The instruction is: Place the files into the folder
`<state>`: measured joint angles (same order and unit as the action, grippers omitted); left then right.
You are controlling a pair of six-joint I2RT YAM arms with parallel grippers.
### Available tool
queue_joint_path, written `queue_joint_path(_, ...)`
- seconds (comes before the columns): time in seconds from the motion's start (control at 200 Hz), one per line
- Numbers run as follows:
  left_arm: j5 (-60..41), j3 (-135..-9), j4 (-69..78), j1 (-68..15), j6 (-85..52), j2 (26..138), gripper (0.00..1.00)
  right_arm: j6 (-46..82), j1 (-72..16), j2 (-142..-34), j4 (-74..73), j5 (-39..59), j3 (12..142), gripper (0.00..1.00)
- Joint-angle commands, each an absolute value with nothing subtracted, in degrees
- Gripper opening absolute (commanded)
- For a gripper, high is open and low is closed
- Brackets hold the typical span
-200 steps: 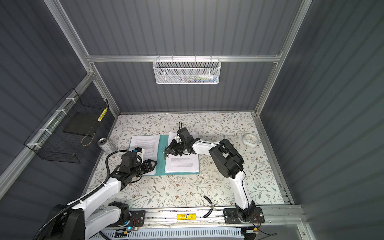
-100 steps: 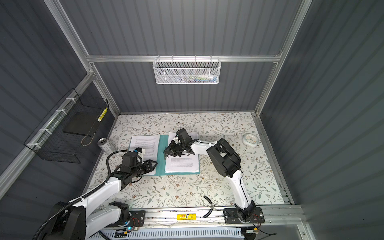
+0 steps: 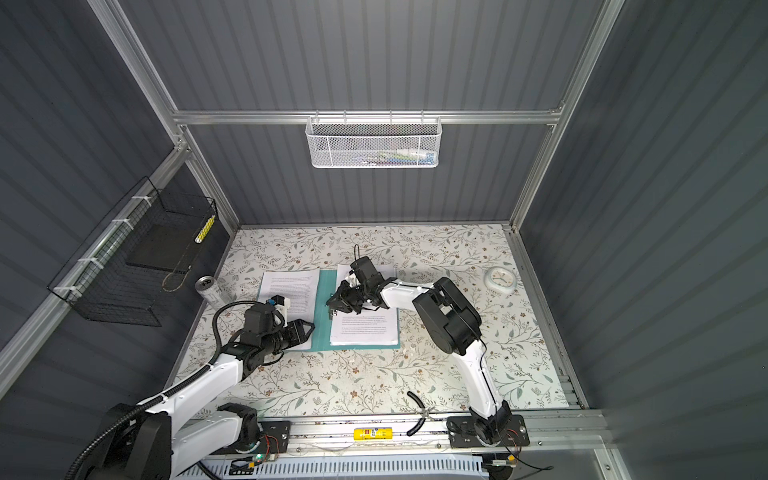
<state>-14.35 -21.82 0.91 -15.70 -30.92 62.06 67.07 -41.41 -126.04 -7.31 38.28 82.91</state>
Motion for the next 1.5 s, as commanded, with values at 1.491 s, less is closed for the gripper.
queue_joint_path(1.491, -15.3, -22.1, 3.6, -15.5, -29.8, 64.5, 0.47, 69.2, -43.0, -127.3, -9.9, 38.8, 82.8, 0.16)
